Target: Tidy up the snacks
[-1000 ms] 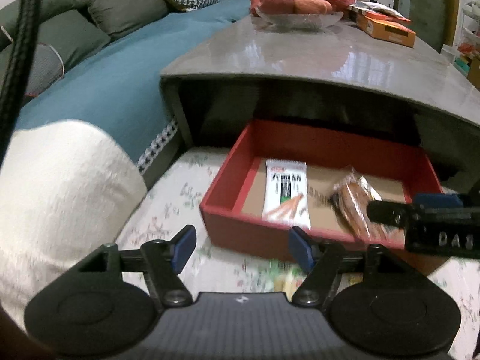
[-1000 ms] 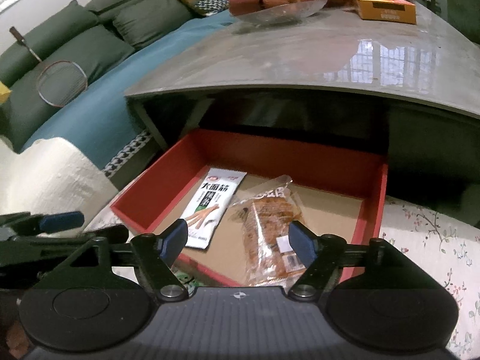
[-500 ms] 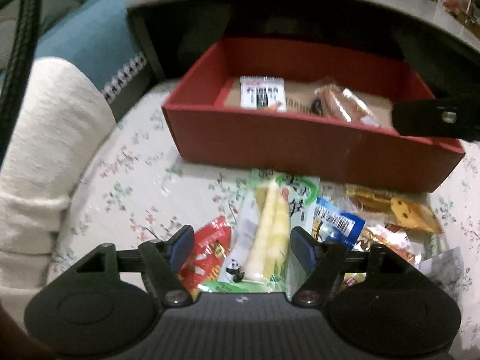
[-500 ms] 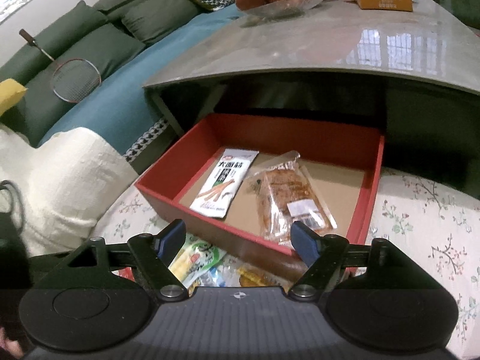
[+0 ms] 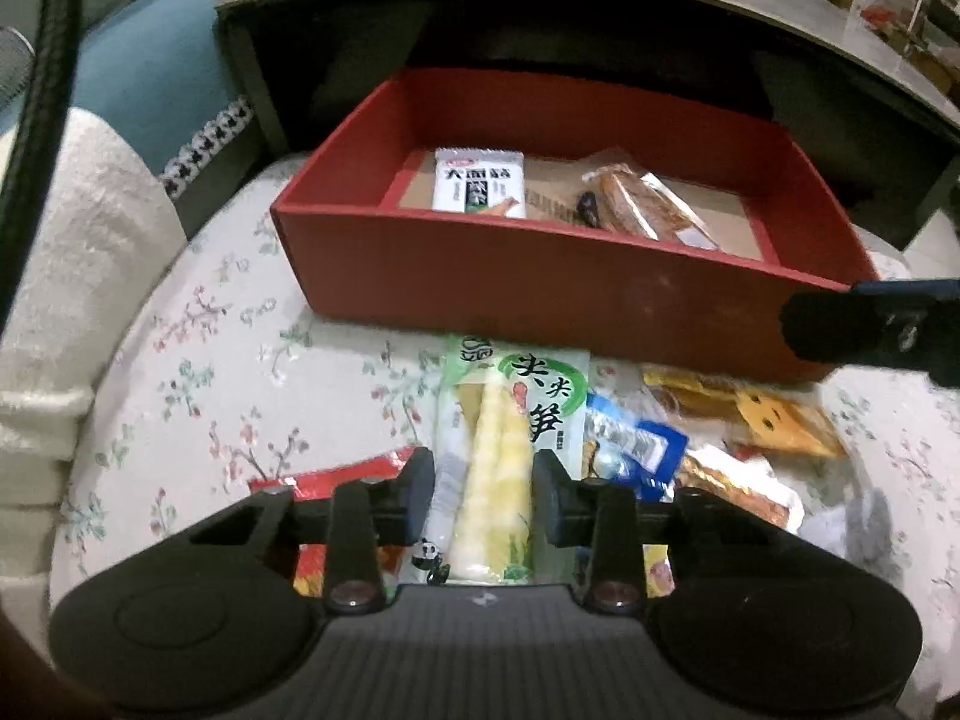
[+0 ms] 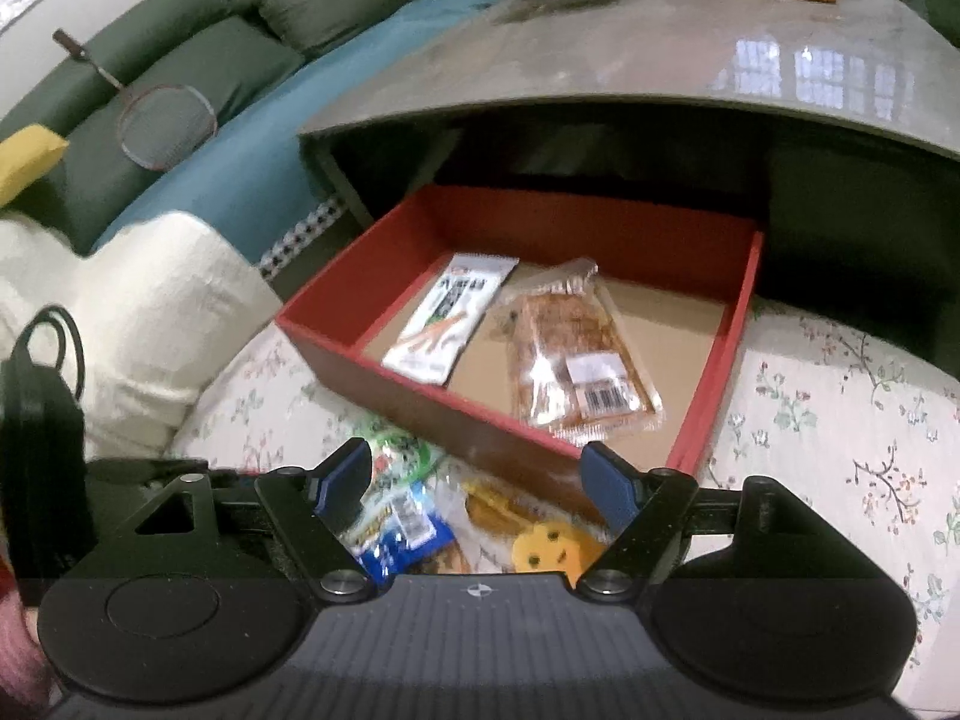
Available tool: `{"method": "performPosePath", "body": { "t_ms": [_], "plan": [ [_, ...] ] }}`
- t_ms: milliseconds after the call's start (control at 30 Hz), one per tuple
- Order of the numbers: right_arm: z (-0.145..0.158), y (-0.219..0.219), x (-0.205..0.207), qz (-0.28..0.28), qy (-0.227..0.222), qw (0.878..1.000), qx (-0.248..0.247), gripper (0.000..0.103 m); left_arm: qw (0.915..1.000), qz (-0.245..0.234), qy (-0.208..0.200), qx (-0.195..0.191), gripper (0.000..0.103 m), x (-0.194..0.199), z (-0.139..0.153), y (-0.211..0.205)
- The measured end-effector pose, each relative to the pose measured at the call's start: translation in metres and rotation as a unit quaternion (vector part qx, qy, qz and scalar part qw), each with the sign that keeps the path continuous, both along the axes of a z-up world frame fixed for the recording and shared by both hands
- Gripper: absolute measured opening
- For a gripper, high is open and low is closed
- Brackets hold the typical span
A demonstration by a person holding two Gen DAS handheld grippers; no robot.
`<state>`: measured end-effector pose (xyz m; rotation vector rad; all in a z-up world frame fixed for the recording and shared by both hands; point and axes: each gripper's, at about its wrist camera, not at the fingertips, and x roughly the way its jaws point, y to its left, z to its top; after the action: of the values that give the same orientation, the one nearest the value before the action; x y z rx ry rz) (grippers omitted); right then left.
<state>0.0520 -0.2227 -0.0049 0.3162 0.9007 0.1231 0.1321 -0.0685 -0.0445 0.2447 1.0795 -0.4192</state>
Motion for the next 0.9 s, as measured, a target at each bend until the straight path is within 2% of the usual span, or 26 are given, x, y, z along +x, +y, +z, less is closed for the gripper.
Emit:
{"method": "performPosePath", "body": {
  "t_ms": [233, 467, 633, 700, 767, 900],
  "plan": [
    [-0.016, 0.008, -0.012, 0.049, 0.031, 0.998, -0.026, 0.079, 0.9986, -0.016, 0.033, -0.038, 0.026, -0.023, 0.004, 0.02],
    [-0.033, 0.016, -0.008, 0.083, 0.056, 0.994, -0.051, 0.079, 0.9994, -0.034, 0.002, 0.007, 0.033, -0.029, 0.003, 0.007],
    [-0.048, 0.026, -0.003, 0.118, 0.056, 0.985, -0.116, 0.08, 0.998, -0.053, -0.017, 0.028, 0.046, -0.031, 0.003, 0.005],
    [-0.054, 0.028, 0.001, 0.127, 0.055, 0.982, -0.132, 0.081, 0.9987, -0.042, -0.014, 0.027, 0.057, -0.027, 0.002, 0.009],
    [-0.055, 0.026, 0.003, 0.13, 0.047, 0.982, -0.13, 0.081, 0.9992, -0.035, -0.004, 0.019, 0.061, -0.021, 0.0, 0.014],
    [-0.063, 0.021, 0.01, 0.131, 0.045, 0.984, -0.111, 0.083, 0.9993, -0.034, 0.008, 0.011, 0.061, -0.019, -0.001, 0.017]
  ]
}}
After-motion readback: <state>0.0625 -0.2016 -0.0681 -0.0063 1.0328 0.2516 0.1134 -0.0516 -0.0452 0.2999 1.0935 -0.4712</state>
